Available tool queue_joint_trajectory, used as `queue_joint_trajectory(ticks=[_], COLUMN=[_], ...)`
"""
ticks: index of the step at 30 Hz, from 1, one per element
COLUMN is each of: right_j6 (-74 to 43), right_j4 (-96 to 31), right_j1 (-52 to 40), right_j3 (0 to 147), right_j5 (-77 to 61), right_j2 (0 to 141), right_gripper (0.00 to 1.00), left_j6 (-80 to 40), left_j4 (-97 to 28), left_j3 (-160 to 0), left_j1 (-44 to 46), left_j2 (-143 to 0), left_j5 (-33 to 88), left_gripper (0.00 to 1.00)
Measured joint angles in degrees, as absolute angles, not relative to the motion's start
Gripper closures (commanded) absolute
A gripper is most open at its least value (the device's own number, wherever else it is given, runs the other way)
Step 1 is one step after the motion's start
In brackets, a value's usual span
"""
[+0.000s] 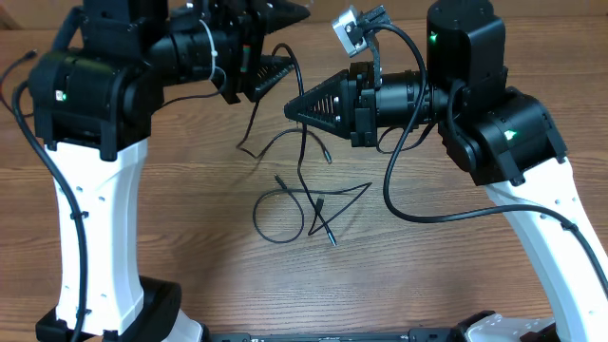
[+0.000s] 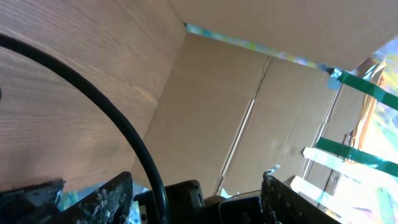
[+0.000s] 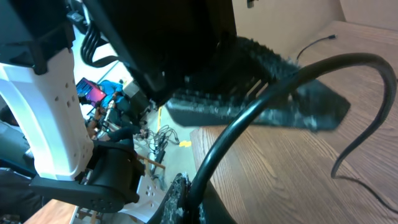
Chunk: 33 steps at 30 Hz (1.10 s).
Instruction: Untangle cables
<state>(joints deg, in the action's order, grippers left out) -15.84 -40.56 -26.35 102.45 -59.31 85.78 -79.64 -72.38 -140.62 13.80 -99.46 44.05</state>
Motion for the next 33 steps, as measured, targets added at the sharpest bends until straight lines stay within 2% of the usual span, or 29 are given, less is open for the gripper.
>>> queue_joint_trajectory(ticks=[5,10,16,21,27,30,31,33], right_j6=[-15.73,-15.57,-15.57,-15.4,-15.4,-15.38,-15.35,-15.29], right_j4=[-40.42,-39.83,-39.79,-39.68,-39.62,-39.62,-39.62,-39.53], right_j1=[-26.35,-26.33,-26.35,-26.35,-26.35,-26.35,-26.35,-26.35], right_j3=[102.45,102.45,102.45,102.45,102.45,102.45,102.45,102.45], right_j5=[-58.5,-57.89,-56.73,-56.53,-56.25,-55.68,-55.53,-55.42], right_j2=[85.78,85.78,85.78,85.78,85.78,85.78,85.78,85.78], right_gripper=[0.96,0.96,0.96,0.96,0.96,0.96,0.94,0.73], left_j6=[-80.97,-81.1,-81.1,-81.08,-81.08,-81.06,-81.06,-81.06], left_j4=[-72.55,-73.87,-73.91,-73.93,-74.5,-74.61,-74.59,-74.81], left_j3=[-140.62,-140.62,-140.62,-140.62,-140.62,-140.62,-140.62,-140.62], left_j1=[14.28,14.28,14.28,14.28,14.28,14.28,14.28,14.28], left_j2=[-99.46,-99.46,-99.46,-99.46,-99.46,-99.46,-99.46,-99.46], left_j5=[43.94,43.83,43.88,43.88,43.99,44.18,44.21,44.29], left_gripper=[0.53,0.59,0.73,0.76,0.87,0.96,0.96,0.96])
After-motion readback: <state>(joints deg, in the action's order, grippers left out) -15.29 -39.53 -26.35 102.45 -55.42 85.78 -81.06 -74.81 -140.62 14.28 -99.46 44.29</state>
